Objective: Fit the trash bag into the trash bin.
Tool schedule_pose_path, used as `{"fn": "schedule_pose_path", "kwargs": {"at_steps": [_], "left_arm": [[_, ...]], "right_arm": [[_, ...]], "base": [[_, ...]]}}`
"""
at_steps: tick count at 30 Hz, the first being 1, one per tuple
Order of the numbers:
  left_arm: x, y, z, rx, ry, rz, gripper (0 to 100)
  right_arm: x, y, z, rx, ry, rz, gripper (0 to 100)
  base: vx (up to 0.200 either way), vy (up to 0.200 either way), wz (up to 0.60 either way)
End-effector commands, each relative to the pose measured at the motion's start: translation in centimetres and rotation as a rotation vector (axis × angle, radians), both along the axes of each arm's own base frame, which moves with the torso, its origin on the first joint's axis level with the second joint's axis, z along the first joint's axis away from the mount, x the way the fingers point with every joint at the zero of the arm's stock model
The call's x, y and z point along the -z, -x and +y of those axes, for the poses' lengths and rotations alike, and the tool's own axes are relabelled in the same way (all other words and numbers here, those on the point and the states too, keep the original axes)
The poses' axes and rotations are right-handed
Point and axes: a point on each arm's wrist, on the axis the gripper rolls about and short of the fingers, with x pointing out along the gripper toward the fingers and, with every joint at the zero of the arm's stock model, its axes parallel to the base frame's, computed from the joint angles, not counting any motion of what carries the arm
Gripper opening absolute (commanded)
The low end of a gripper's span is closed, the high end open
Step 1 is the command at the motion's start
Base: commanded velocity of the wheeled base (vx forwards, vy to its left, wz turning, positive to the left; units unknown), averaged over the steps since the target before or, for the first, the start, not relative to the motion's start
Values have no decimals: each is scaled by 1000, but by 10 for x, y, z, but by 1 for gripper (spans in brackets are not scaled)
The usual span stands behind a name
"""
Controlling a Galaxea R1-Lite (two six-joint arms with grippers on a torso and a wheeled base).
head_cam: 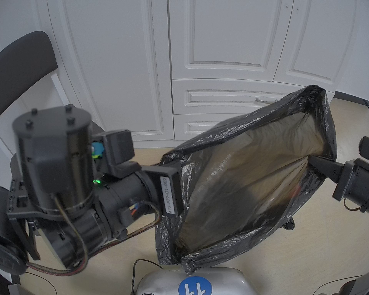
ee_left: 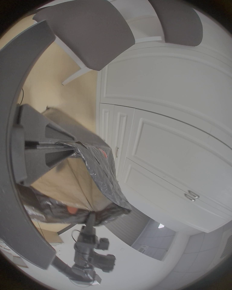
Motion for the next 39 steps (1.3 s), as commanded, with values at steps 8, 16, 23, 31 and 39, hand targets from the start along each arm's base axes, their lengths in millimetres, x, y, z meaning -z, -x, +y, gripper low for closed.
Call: {"fn": "schedule_pose_path", "kwargs": {"at_steps": [8, 16, 23, 31, 39], "left_arm": [[23, -30, -23, -43, 22, -11, 0], [41, -59, -51, -82, 159, -89, 0], [45, -68, -64, -93, 221, -117, 0], [43, -76, -71, -139, 274, -127, 0], [82, -84, -76, -147, 170, -61, 0]], "right_arm": [[-3, 6, -5, 1, -9, -20, 0], [2, 12, -9, -4, 64, -66, 0], [3, 21, -15, -19, 98, -108, 0], [11, 32, -5, -126, 122, -110, 0], [33, 30, 13, -213, 193, -32, 0]], "base": [[0, 0, 0], [0, 0, 0], [0, 0, 0], [0, 0, 0], [0, 0, 0]]}}
